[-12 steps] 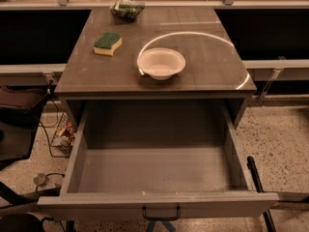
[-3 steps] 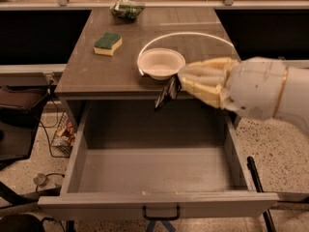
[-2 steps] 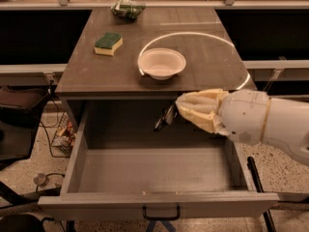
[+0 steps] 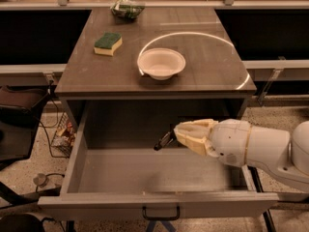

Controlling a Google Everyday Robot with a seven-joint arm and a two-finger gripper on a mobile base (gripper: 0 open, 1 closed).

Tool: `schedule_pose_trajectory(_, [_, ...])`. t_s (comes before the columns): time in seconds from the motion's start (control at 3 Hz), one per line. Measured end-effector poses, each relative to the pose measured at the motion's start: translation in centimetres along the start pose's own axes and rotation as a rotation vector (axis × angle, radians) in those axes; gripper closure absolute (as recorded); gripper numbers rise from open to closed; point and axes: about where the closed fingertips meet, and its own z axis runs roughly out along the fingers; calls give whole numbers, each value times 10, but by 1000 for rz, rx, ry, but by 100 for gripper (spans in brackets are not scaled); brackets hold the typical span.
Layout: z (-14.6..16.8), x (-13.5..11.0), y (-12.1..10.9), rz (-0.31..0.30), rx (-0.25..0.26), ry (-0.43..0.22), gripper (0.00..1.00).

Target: Place rxbar chocolate into top drawer

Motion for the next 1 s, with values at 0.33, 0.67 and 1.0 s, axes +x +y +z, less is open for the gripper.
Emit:
schedule_pose_trajectory(0.33, [18,22,8,47,-49,2,100])
schedule_pose_trajectory(0.67, [33,31,17,70,-96,-4,100])
schedule_pose_trajectory(1.0, [35,31,19,69,-104,-4,78])
